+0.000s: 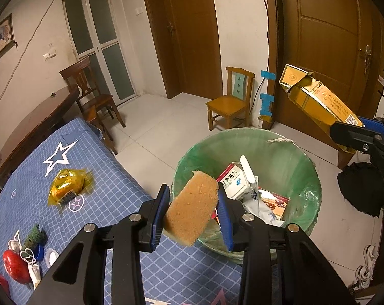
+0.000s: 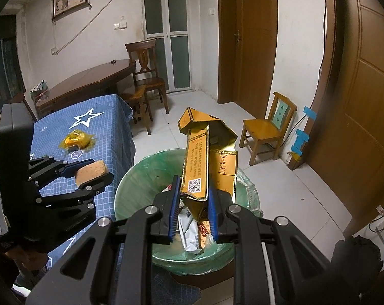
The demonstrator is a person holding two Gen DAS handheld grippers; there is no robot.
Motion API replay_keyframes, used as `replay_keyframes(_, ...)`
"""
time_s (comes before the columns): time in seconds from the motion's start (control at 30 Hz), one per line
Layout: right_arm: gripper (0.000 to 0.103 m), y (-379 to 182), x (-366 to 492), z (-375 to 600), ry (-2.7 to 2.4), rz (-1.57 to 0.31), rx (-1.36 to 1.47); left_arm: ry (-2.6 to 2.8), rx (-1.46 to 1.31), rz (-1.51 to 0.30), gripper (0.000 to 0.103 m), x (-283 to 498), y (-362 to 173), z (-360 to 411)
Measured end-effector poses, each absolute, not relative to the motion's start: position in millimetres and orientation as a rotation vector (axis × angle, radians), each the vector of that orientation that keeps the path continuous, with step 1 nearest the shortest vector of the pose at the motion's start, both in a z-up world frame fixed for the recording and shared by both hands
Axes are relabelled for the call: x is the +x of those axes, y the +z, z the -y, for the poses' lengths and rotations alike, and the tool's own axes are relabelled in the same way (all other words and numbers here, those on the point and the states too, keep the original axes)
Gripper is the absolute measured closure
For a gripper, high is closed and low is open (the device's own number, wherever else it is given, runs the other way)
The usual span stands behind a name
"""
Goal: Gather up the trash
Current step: 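Carry the gold box and tan sponge over the green bin, then open both tools to drop the gold box and sponge into the bin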
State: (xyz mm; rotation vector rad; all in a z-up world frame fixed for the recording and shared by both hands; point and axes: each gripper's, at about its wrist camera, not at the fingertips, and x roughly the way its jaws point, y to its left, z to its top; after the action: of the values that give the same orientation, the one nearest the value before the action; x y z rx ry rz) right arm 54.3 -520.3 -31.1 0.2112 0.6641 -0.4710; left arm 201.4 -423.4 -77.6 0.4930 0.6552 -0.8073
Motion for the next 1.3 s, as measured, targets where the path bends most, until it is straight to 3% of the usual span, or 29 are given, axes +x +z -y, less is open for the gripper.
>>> replay_keyframes(0.53,0.083,-37.7,62.8,527.5,-0.454,-0.688,0.221,-0.820,0.501,-0.672,0.064,206.9,-84.2,432.2)
replay_keyframes(0.57,0.079,-39.9,65.3,529.4,-0.453,-0.695,0.222,-0.828,0.509,-0.667,0.061,207.0,-85.6,433.9)
replay_keyframes(0.6,0.066,-42.1,66.7,531.6,-0.467,-0.698,0.223,-0.832,0.520,-0.664,0.052,206.6,-87.1,436.0)
replay_keyframes(0.67,0.063,-44.7,67.4,535.8,-0.474,-0.691,0.230,-0.830,0.526,-0.652,0.038,206.0,-87.7,436.9)
replay_keyframes(1.3,0.063,-41.3,66.5,517.1,-0.426,-0.639,0.218,-0.770,0.479,-0.666,0.038,210.1,-84.3,388.7)
